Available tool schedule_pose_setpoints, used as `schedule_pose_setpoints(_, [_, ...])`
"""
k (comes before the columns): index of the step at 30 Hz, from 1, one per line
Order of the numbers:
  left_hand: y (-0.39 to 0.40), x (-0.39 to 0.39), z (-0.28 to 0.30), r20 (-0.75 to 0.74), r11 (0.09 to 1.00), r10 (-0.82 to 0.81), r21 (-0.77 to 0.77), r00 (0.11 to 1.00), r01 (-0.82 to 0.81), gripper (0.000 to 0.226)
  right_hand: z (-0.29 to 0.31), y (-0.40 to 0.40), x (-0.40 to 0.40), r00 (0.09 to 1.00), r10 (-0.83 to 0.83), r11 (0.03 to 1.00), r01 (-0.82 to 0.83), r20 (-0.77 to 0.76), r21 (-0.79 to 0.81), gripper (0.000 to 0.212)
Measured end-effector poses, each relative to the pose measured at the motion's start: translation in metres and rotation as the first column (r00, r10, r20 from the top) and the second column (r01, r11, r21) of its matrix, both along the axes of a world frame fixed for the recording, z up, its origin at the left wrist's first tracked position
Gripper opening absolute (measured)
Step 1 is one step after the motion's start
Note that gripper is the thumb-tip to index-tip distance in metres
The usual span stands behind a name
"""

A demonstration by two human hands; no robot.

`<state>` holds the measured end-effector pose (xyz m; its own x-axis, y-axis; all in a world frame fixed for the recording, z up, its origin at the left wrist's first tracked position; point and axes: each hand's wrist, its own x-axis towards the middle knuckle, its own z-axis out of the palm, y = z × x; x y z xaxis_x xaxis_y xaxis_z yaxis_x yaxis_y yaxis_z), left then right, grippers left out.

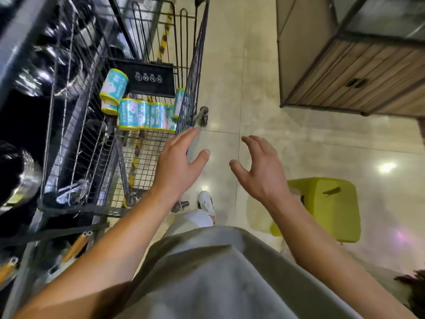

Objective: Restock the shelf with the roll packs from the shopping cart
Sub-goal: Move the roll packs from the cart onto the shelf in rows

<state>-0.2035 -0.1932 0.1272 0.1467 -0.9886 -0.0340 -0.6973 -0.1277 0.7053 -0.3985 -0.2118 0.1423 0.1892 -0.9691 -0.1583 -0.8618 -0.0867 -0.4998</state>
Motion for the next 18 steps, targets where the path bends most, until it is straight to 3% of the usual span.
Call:
schedule_pose_setpoints(10, [-0.122, 0.01, 0.009, -0.008, 0.997, 0.067, 0.033, 0.998, -0.067, 0.061, -0.004, -0.143, 0.019, 0.994, 0.111, 0.994, -0.111, 0.012, -0.013, 0.064])
schedule_pose_setpoints(18, [-0.19, 0.024, -0.003, 0.009, 0.94, 0.337, 0.059, 0.941, -0.337, 0.057, -0.018, -0.264, 0.052, 0.905, 0.424, 0.905, -0.424, 0.009, 0.04, 0.065])
